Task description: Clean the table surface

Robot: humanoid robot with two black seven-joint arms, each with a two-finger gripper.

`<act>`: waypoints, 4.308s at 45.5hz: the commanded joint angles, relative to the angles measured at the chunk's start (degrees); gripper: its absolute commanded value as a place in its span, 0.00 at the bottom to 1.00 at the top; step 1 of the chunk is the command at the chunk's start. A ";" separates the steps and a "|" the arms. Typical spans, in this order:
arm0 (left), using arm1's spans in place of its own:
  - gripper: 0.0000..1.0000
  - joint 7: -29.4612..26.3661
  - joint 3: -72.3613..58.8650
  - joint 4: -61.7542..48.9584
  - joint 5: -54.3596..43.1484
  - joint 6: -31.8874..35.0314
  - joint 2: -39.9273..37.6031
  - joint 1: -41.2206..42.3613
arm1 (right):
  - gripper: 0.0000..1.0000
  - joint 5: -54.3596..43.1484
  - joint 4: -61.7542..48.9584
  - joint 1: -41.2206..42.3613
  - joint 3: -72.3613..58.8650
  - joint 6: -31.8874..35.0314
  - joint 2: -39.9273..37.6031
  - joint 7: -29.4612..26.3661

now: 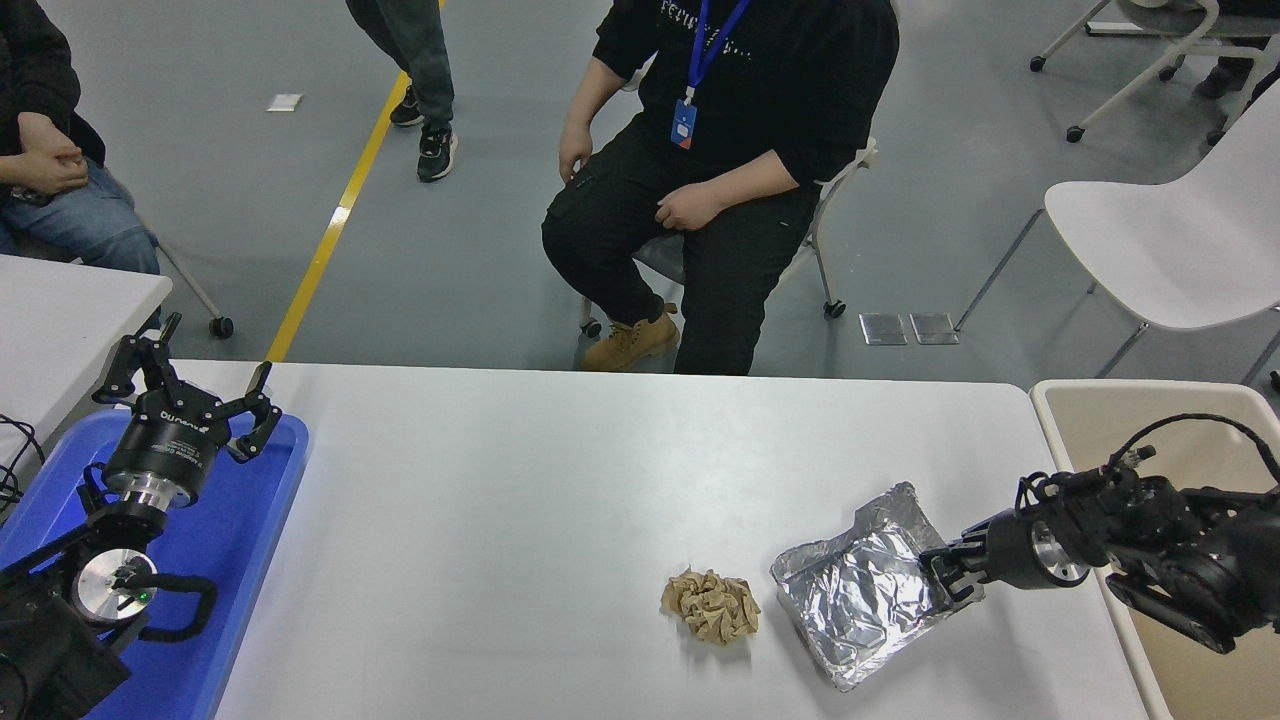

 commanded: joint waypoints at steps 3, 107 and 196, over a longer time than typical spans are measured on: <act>1.00 0.00 -0.01 0.00 0.00 0.00 0.02 0.00 | 0.00 2.33 -0.06 1.05 0.91 -0.32 -0.61 0.06; 1.00 0.00 0.08 0.00 0.00 0.00 0.02 0.00 | 0.00 56.56 -34.77 -0.96 13.74 19.90 -18.98 2.52; 1.00 0.00 0.08 0.00 0.00 0.00 0.02 0.00 | 0.00 72.74 -37.41 -23.29 14.44 8.56 -0.87 -17.96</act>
